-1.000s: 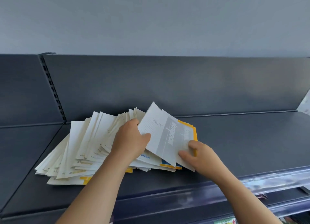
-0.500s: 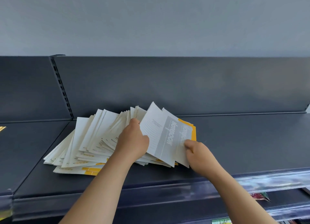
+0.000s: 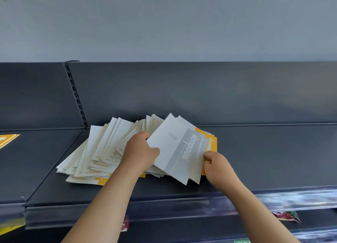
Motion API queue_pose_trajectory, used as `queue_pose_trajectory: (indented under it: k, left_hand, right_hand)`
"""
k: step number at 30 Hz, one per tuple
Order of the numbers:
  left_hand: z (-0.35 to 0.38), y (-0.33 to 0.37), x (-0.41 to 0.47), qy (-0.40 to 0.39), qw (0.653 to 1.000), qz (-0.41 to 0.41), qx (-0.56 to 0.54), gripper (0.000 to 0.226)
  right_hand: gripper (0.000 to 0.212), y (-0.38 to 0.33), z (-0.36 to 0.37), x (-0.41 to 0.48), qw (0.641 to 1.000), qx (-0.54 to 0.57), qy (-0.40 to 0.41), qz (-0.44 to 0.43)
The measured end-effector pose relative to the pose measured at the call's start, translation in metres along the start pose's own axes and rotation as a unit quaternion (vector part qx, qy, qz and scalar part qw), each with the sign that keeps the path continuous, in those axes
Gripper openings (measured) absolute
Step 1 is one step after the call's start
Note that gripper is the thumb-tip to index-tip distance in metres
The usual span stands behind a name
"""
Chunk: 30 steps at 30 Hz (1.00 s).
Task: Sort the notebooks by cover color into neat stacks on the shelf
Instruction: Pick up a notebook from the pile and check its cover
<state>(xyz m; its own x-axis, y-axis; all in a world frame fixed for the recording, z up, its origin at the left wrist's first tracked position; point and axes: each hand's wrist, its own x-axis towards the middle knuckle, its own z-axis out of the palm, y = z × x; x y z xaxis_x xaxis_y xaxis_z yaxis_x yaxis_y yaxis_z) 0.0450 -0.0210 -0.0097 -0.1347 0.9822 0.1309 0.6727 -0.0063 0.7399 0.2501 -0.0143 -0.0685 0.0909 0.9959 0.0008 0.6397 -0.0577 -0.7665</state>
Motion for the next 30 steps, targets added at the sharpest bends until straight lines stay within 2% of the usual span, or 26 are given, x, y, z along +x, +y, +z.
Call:
queue_pose_trajectory:
  k: [3,7,9,14,17,22,30]
  left_hand:
    - [-0.003,0.001,0.001,-0.021,1.000,-0.009,-0.010,0.015]
    - [-0.007,0.001,0.000,-0.008,0.999,-0.013,-0.033,0.019]
    - [-0.009,0.000,-0.002,0.009,0.998,-0.023,-0.062,0.021]
    - [-0.016,0.000,-0.010,0.041,0.973,-0.035,-0.224,0.026]
    - [-0.024,-0.004,-0.014,0.039,0.962,-0.031,-0.270,0.027]
    - [-0.048,-0.026,-0.016,0.069,0.957,-0.028,-0.282,0.028]
    - [-0.109,-0.086,-0.016,0.135,0.963,-0.062,-0.223,0.028]
  right_hand:
    - [0.023,0.000,-0.001,0.000,1.000,0.007,-0.007,-0.019]
    - [0.037,-0.003,-0.007,0.000,0.999,-0.027,-0.014,-0.022]
    - [0.032,-0.006,-0.008,0.000,0.999,-0.034,-0.030,-0.015]
    - [0.023,-0.028,-0.006,-0.006,0.997,0.058,-0.002,-0.050]
    - [0.035,-0.043,0.005,-0.004,0.991,0.108,0.020,-0.080]
    - [0.027,-0.077,0.025,-0.004,0.970,0.188,0.037,-0.147]
    - [0.027,-0.144,0.090,-0.004,0.964,0.152,-0.012,-0.217]
